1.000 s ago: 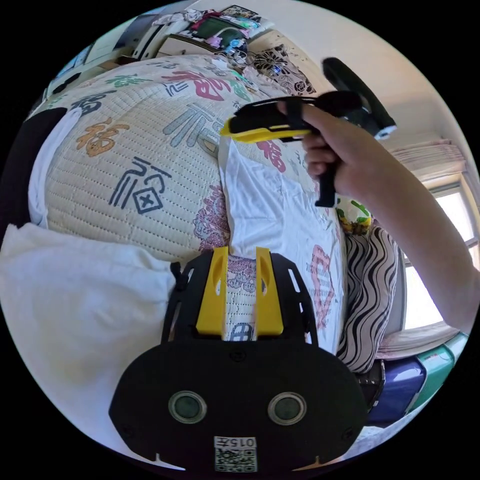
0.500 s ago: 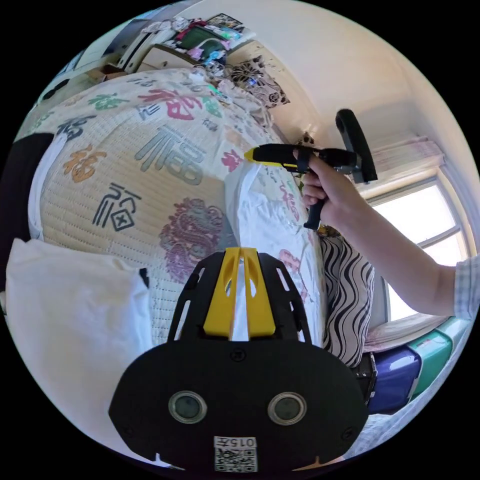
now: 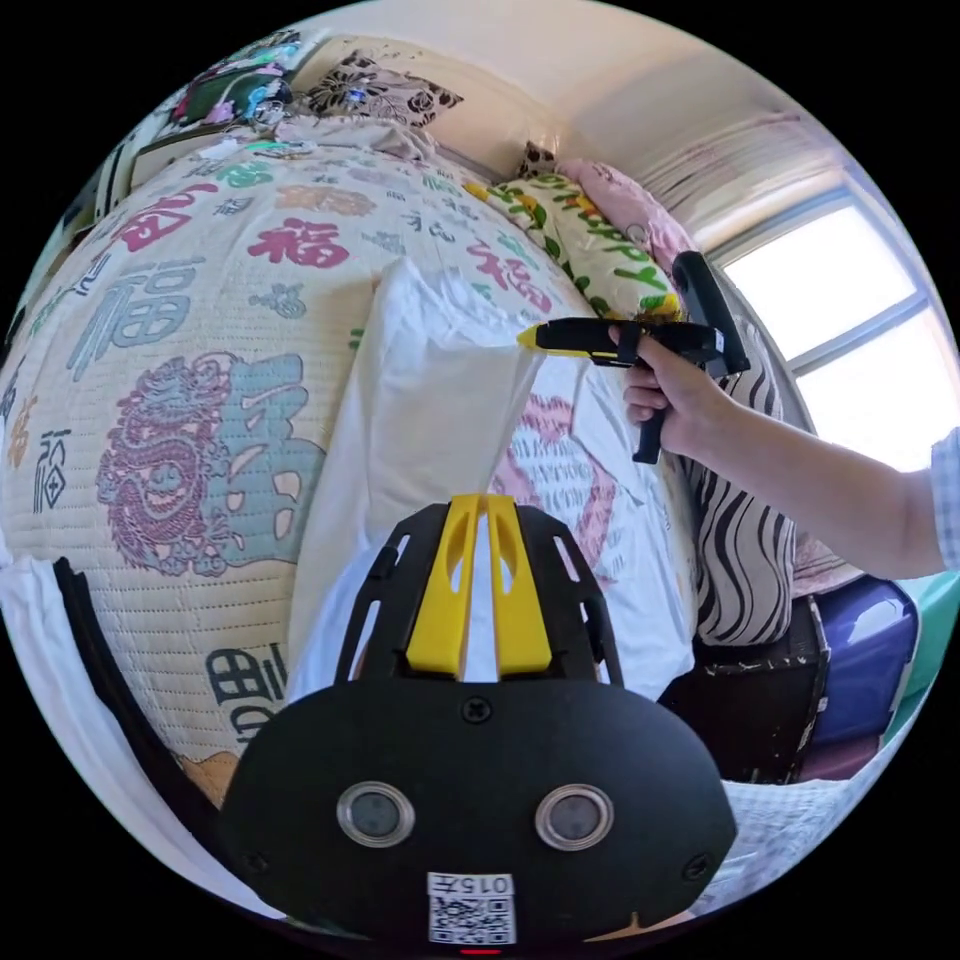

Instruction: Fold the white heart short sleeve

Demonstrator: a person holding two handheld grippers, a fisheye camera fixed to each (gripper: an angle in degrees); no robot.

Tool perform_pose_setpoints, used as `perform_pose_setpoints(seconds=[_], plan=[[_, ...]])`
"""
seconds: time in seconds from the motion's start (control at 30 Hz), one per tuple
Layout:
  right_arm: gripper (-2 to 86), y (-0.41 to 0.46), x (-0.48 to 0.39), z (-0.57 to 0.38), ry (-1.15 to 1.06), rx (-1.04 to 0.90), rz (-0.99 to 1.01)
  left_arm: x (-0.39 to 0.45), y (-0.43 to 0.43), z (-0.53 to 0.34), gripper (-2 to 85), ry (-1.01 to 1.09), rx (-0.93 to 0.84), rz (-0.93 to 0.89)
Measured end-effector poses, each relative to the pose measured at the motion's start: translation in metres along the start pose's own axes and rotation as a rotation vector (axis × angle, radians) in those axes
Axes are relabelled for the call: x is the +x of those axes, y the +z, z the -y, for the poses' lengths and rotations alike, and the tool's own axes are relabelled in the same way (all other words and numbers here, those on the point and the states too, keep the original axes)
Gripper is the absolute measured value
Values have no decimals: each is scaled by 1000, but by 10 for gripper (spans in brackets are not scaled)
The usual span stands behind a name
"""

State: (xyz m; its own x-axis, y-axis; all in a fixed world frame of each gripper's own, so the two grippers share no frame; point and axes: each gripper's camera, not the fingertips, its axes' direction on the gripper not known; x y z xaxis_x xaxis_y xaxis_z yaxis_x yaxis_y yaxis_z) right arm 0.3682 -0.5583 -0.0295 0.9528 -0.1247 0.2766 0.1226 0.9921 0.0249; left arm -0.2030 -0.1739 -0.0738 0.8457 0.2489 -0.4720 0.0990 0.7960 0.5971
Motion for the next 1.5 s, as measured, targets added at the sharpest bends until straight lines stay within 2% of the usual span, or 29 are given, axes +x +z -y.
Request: perform_pose_setpoints(seconds=[0.1,0.2,0.4,0.57,0.7,0.83,0.97,1.07,1.13,1.3,1.5], plan=[[36,6,26,-12,36,-94,-73,9,9,4,26,-12,-52,-46],[59,-9,46,-18,43,-99,-108,20,0,13,41,5,-21,6],[68,-23,34,22,-145,-35,-42,8,8,54,53,-52,45,79],[73,6,17,54,-220,-101,-42,8,16,140,62,128,125,115],[67,6,31,35,-213,-113,-52,18,44,202,40,281,-2,-26],[61,9,48,9,-207,-139,-80,31,94,236,3,408,-165,248],[52,8,69,-4,-147,-109,-85,19,117,256,-5,368,-222,223],[54,-5,87,-18,-103,-71,-59,33,104,257,-4,409,-136,221],[53,-14,93,-29,-120,-46,-53,43,95,252,-3,438,-105,143],[47,-10,103,-51,-176,-97,-109,69,107,217,5,433,-228,1],[19,-20,139,-72,-87,-43,-11,83,144,156,15,333,-367,-40]])
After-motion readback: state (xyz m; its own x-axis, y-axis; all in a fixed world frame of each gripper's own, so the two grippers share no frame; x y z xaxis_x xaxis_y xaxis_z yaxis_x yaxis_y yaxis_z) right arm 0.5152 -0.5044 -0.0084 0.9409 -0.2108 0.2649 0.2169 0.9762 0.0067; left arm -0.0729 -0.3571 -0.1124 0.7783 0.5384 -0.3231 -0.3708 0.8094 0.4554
